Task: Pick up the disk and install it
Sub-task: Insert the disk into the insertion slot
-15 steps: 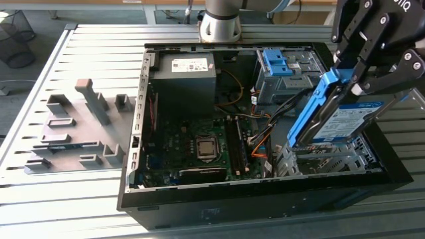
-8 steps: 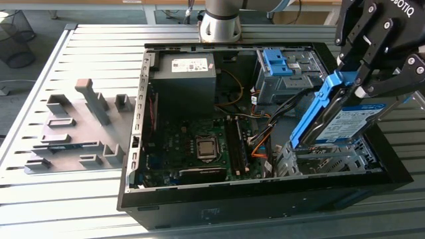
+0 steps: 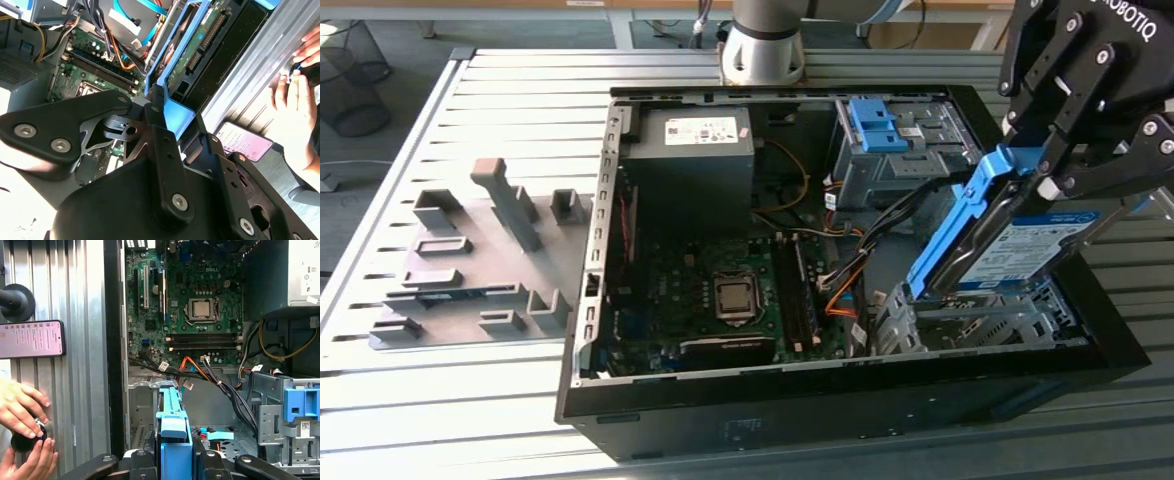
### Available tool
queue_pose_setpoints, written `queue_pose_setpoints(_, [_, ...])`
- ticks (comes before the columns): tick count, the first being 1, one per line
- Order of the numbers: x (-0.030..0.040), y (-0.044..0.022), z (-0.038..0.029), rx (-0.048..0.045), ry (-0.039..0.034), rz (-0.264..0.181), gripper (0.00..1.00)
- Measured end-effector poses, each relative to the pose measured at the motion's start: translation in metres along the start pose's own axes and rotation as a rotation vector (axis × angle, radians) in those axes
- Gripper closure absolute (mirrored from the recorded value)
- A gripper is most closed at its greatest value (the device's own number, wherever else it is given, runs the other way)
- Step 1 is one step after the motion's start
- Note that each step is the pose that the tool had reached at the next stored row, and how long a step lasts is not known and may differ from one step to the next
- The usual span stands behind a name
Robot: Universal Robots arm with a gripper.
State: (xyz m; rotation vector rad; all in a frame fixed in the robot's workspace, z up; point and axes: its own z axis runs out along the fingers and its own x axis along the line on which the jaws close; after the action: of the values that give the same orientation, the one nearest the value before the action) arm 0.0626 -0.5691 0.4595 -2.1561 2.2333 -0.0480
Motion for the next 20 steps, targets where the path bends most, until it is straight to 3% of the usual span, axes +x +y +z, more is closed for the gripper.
queue_pose_setpoints(20, [0.0, -0.0005, 0.0109, 0.0, 0.0003, 0.007, 0.64])
